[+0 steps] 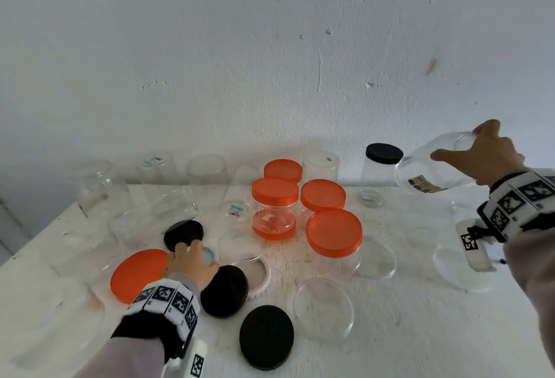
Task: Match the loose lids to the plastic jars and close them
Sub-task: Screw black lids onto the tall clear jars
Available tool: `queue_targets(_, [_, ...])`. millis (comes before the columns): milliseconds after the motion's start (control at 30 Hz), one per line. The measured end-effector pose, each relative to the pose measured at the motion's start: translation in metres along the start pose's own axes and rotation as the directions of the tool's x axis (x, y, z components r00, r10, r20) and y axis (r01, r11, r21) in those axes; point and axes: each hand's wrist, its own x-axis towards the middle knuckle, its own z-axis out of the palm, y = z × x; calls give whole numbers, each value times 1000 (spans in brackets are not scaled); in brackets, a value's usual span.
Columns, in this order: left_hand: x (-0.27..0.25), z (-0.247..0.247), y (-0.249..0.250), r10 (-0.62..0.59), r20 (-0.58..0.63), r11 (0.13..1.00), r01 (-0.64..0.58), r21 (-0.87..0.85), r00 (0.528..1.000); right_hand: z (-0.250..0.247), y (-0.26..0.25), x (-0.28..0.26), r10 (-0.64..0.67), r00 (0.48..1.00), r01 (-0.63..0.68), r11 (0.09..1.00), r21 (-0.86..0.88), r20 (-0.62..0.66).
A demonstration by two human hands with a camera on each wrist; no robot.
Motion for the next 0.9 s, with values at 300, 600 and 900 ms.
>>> queue_targets(300, [6,-10,6,-80,-7,992,80,98,997,-11,20,-58,5,995,-63,799,598,98])
queue_targets(600, [14,-6,6,-101,-26,988,104,115,994,-7,38,-118,-179,893,-258,551,794,414])
queue_targets(900, [2,-34,18,-170,-149,973,142,-182,974,28,54,-141,-309,794,-284,573,769,523])
